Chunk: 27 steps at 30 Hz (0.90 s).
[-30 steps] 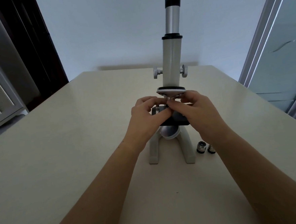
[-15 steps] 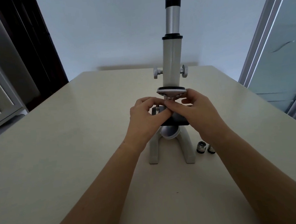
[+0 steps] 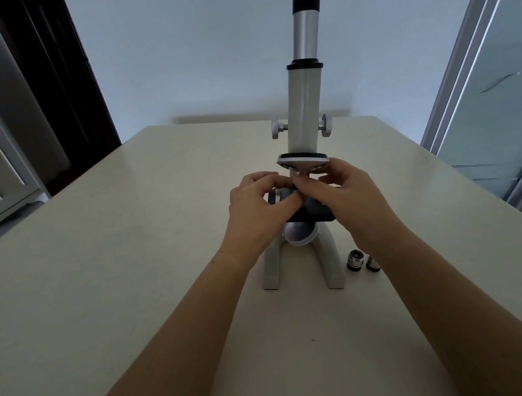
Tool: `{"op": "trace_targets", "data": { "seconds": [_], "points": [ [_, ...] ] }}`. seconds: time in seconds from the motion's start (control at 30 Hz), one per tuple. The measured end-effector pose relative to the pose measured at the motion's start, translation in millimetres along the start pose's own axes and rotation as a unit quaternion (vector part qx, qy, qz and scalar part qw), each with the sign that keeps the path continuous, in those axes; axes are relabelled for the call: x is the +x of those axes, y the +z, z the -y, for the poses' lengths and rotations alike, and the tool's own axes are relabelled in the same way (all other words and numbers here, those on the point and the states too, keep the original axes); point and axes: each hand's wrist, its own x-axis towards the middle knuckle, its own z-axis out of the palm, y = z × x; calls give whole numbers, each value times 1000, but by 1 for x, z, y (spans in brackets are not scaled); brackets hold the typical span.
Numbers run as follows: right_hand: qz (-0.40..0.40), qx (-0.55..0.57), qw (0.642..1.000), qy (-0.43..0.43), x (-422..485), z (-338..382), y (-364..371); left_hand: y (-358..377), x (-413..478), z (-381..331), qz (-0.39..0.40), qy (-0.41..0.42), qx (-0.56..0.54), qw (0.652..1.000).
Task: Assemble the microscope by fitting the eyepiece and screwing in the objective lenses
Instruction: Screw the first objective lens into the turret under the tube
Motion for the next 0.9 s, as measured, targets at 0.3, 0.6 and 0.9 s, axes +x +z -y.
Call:
{"op": "trace_targets", "data": {
  "seconds": [0.3, 0.6, 0.9],
  "points": [
    [4, 2, 1000, -5, 0, 0, -1, 0, -1, -2, 4, 13, 3, 1000],
    [10, 19, 1000, 8, 0, 1, -1, 3, -1, -1, -2, 10, -12, 1000],
    [2, 6, 1000, -6, 0, 1, 0, 4, 0, 1, 7, 15, -33, 999]
  ]
}}
